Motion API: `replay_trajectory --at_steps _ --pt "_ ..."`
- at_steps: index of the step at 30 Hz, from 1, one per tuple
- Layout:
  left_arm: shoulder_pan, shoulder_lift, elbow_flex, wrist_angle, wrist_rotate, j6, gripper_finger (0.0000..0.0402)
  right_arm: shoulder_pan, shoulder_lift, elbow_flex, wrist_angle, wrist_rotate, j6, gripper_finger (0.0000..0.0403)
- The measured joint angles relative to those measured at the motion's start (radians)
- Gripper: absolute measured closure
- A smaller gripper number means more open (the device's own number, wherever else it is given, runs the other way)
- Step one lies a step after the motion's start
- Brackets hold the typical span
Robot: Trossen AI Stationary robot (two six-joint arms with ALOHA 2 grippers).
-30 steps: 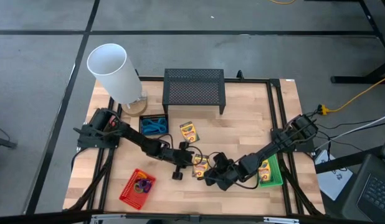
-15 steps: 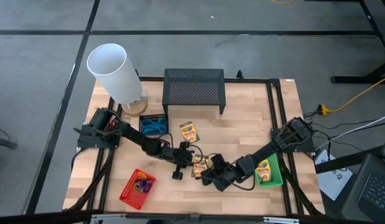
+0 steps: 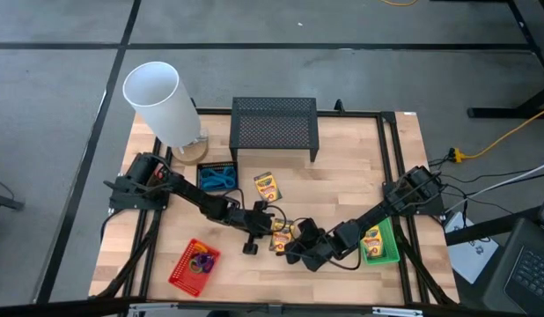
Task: Pick & Place Office Desk Supplies
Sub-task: Put the bottom crayon box into the green bin
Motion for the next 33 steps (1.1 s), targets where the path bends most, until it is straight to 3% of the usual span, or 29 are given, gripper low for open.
replay_trajectory --at_steps 8,14,25,33 --pt "0.028 0.000 0.004 -0.008 0.003 0.008 0.0399 0.011 -0.035 -0.004 -0.033 0.000 -0.034 0.0402" --pt "0.051 0.000 0.006 -0.017 0.012 0.008 0.0399 0.033 -0.097 -0.005 -0.166 0.003 -0.014 0.0402" --pt "0.061 -0.002 0.006 -0.038 0.018 0.008 0.0400 0.115 -0.327 -0.005 -0.397 0.078 0.018 0.0403" --pt "0.061 -0.002 0.005 -0.036 0.049 0.008 0.0399 0.167 -0.506 -0.003 -0.605 0.033 0.060 0.0403"
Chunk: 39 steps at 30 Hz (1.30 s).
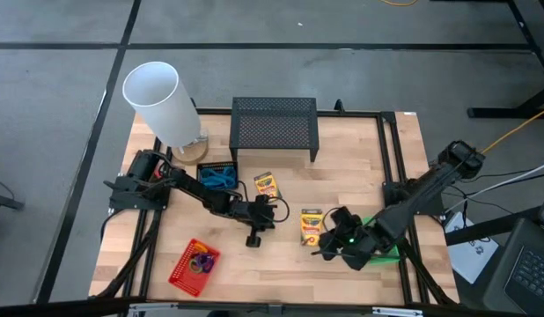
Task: Pick & Place Office Desk Supplies
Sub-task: Put the bottom crayon box into the green bin
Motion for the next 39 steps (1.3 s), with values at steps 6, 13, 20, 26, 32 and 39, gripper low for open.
replay_trajectory --at_steps 6,13,20,26,32,39 --pt "0.000 0.000 0.000 0.000 0.003 0.002 0.0399 0.045 -0.119 0.000 -0.205 -0.112 0.122 0.0403" --pt "0.000 0.000 -0.001 -0.001 0.006 0.008 0.0400 0.126 -0.212 0.000 -0.366 -0.220 0.249 0.0403" --pt "0.000 0.000 -0.001 -0.001 0.021 0.009 0.0399 0.219 -0.245 0.002 -0.435 -0.300 0.364 0.0403" --pt "0.000 0.000 -0.001 -0.001 0.022 0.012 0.0399 0.315 -0.244 0.002 -0.518 -0.357 0.519 0.0403" --pt "0.000 0.000 -0.001 -0.001 0.022 0.019 0.0400 0.370 -0.244 0.002 -0.564 -0.390 0.559 0.0403" --pt "0.001 0.000 -0.002 0.000 0.023 0.019 0.0398 0.370 -0.230 0.002 -0.684 -0.408 0.558 0.0403"
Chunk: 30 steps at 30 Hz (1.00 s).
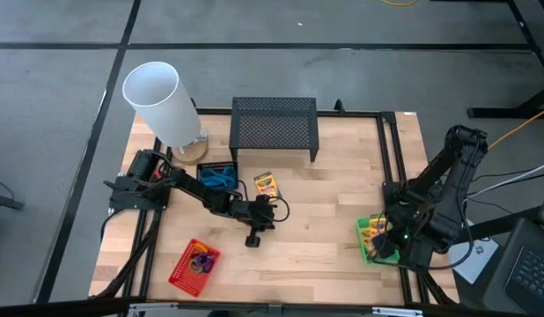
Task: Pick & Place Office Desk Supplies
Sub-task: Put the bottom crayon box into the green bin
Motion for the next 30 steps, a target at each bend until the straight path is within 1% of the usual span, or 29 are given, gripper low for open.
replay_trajectory --at_steps 4,12,17,25,28,30 --pt "0.000 0.000 0.000 0.000 0.001 0.000 0.0400 0.000 0.022 0.000 -0.019 -0.019 -0.002 0.0403" --pt "0.000 0.000 0.000 0.000 0.001 0.000 0.0400 0.000 0.079 0.000 0.003 -0.020 -0.023 0.0403" --pt "0.000 0.000 0.000 0.000 0.001 0.000 0.0398 0.002 0.107 -0.041 0.114 -0.024 -0.023 0.0403" --pt "0.000 0.000 0.000 0.000 0.001 0.000 0.0400 0.004 0.109 -0.194 0.348 -0.041 -0.027 0.0403" --pt "0.000 0.000 0.000 0.000 0.001 0.000 0.0398 0.003 0.109 -0.233 0.400 -0.073 -0.027 0.0403" --pt "0.000 0.000 0.000 0.000 0.001 -0.001 0.0398 0.003 0.109 -0.235 0.404 -0.087 -0.025 0.0403"
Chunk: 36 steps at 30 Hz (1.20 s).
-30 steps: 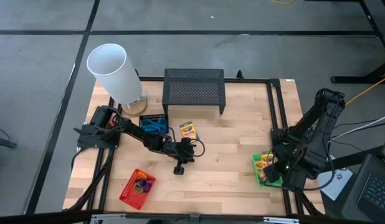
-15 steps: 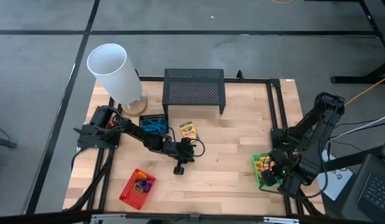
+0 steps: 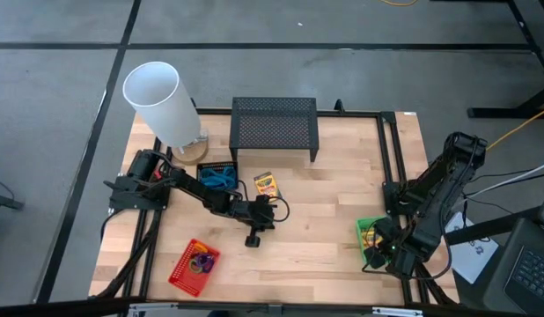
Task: Pick & Place Office Desk Supplies
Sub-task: Put the bottom crayon box into the green bin, then put the crayon box into the green bin
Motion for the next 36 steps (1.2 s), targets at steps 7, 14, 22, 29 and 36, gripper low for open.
replay_trajectory --at_steps 7,14,22,29,36 --pt "0.006 0.000 0.000 0.000 0.003 -0.003 0.0398 -0.001 0.000 0.024 -0.018 -0.010 0.007 0.0348" --pt "0.006 0.000 -0.001 0.009 0.002 -0.003 0.0389 -0.001 0.000 0.079 -0.103 -0.006 0.023 0.0244" --pt "0.002 -0.023 -0.002 0.019 -0.006 0.023 0.0384 -0.001 0.000 0.172 -0.204 0.263 0.022 0.0177" --pt "-0.030 -0.175 -0.002 -0.012 -0.087 0.050 0.0376 -0.030 0.000 0.191 -0.213 0.688 -0.034 0.0181" --pt "-0.054 -0.328 0.000 -0.293 -0.324 -0.079 0.0354 -0.147 0.000 0.191 -0.117 0.921 -0.230 0.0194"
